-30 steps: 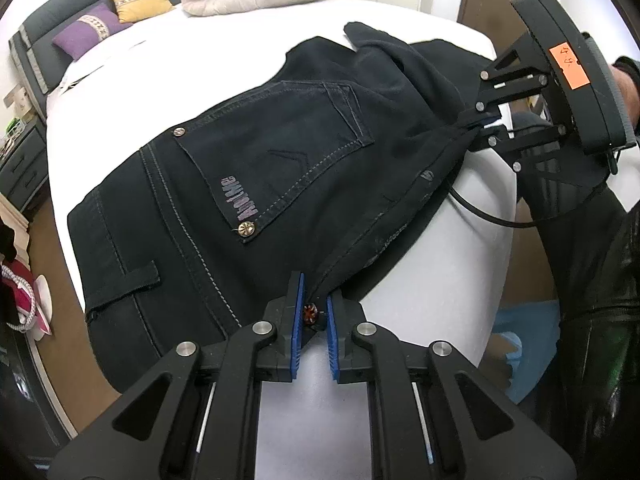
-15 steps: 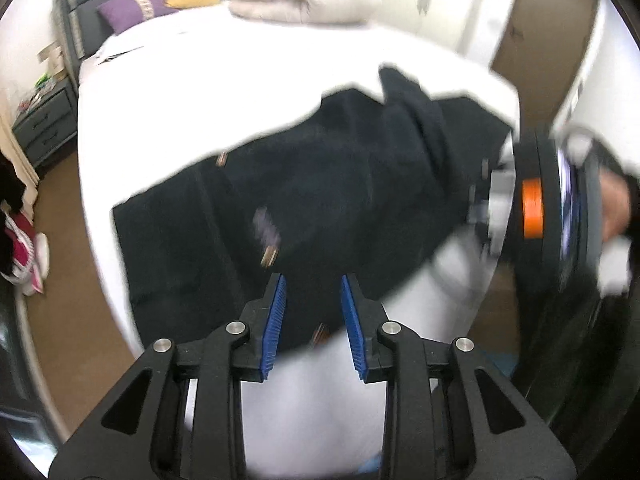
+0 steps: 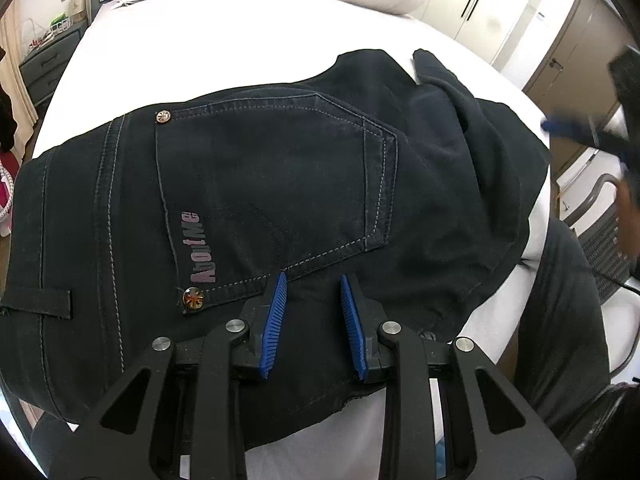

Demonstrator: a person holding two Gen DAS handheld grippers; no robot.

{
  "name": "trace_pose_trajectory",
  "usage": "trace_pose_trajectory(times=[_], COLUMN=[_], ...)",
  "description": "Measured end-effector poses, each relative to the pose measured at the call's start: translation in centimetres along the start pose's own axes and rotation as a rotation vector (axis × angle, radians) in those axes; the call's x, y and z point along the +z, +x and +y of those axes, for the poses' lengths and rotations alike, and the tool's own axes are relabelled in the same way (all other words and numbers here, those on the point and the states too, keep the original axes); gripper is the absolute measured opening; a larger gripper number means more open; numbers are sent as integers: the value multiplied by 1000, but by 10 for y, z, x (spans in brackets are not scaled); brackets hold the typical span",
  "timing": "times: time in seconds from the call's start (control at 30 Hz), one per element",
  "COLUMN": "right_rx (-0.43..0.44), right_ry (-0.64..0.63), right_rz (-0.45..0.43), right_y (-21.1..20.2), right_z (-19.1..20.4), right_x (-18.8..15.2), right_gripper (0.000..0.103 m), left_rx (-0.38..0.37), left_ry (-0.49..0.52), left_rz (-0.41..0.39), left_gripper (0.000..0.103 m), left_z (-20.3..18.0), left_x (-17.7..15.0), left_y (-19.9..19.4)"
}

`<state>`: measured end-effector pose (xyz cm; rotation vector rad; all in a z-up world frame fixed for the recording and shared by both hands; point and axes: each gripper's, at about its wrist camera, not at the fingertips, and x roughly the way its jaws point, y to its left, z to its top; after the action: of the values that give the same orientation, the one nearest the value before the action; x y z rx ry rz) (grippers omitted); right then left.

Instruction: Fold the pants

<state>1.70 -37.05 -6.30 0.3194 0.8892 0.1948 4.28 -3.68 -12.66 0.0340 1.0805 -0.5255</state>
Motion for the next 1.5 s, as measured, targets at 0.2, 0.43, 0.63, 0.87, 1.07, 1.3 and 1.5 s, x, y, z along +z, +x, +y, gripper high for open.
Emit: trace_pose_trajectory(times=[0.2, 0.43, 0.63, 0.87, 1.07, 1.3, 1.5], right_rx=[194, 210, 256, 205, 26, -142, -66], right_ry=[586, 859, 925, 834, 657, 919, 1061], right_rz=[-141, -86, -69, -130, -337, -424, -404], right_y=[17, 89, 116, 101, -8, -76, -62], right_z=[-159, -229, -240, -223, -209, -267, -286], right_x=[44, 54, 62, 85, 69, -51, -95], right_gripper=[65, 55, 27, 5, 5, 5, 7], left_rx=[-18, -26, -32, -23, -18, -2, 25], left_ry=[-42, -58, -67, -64, -61, -82, -106], left_rz=[9, 28, 31, 37, 31, 25, 32], left_gripper=[27, 27, 27, 27, 27, 27, 27], left_z=[11, 17, 22, 21, 19, 16, 12], left_x=[0, -3, -5, -6, -6, -6, -3], left_y=[4, 6, 4, 5, 5, 4, 1])
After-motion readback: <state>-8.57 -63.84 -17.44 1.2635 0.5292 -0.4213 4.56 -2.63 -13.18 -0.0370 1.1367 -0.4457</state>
